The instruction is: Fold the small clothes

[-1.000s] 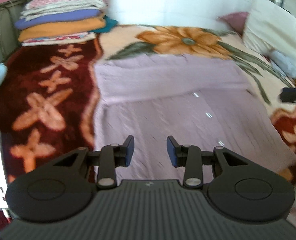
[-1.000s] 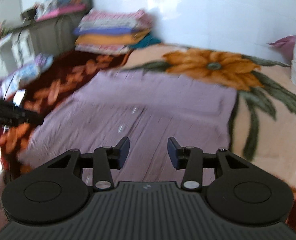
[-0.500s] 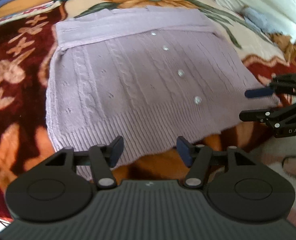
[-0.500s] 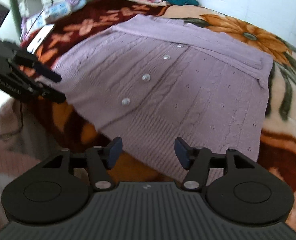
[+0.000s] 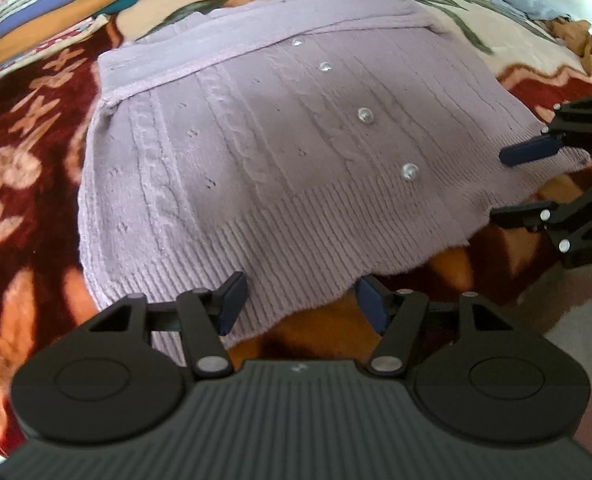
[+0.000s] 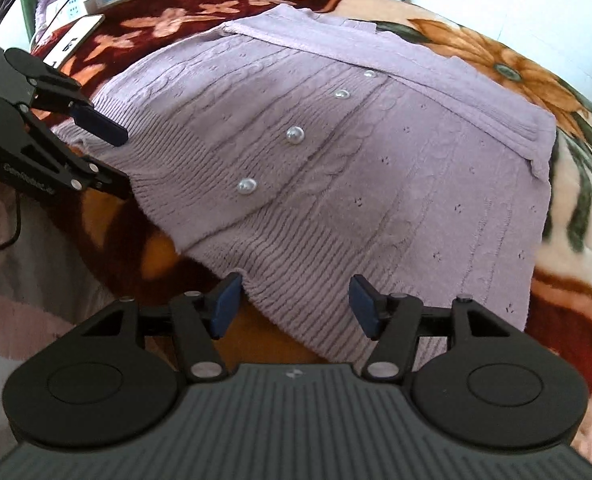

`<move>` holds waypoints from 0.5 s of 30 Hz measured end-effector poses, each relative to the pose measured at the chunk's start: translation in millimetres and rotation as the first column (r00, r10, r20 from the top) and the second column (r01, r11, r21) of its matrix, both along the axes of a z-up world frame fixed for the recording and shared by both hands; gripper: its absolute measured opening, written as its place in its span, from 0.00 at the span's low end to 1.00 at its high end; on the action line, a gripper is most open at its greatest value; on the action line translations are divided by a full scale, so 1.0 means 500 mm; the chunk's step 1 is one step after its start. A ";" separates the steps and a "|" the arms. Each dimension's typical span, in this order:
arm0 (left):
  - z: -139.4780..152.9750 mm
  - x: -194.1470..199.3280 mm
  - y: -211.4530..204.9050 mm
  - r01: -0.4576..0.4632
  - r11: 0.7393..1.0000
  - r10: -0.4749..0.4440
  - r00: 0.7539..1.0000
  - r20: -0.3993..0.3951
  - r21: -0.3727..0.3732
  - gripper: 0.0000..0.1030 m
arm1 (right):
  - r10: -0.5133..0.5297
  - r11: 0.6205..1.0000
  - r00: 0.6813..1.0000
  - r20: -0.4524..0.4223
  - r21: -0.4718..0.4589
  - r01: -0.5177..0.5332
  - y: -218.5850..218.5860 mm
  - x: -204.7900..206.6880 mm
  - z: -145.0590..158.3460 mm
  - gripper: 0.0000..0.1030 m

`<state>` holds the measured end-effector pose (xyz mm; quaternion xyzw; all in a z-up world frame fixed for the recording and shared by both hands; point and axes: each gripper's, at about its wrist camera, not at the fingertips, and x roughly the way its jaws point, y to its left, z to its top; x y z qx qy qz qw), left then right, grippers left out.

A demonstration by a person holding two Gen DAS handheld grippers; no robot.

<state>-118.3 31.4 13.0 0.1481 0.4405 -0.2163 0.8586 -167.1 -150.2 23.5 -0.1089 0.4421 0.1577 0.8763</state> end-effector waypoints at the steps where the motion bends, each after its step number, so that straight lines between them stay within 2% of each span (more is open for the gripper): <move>1: -0.002 0.004 -0.002 -0.006 1.000 0.006 1.000 0.002 0.001 0.62 | -0.009 1.000 1.000 0.003 0.005 0.009 0.000 0.003 0.000 0.64; 8: -0.004 0.019 -0.014 -0.034 0.999 0.034 0.999 0.024 -0.013 0.62 | -0.061 0.998 0.998 0.017 0.029 0.061 0.011 0.020 -0.012 0.64; 15: 0.004 0.032 -0.011 -0.061 0.996 0.064 0.997 0.045 -0.058 0.61 | -0.003 1.000 1.000 0.017 0.004 0.003 0.020 0.020 -0.013 0.64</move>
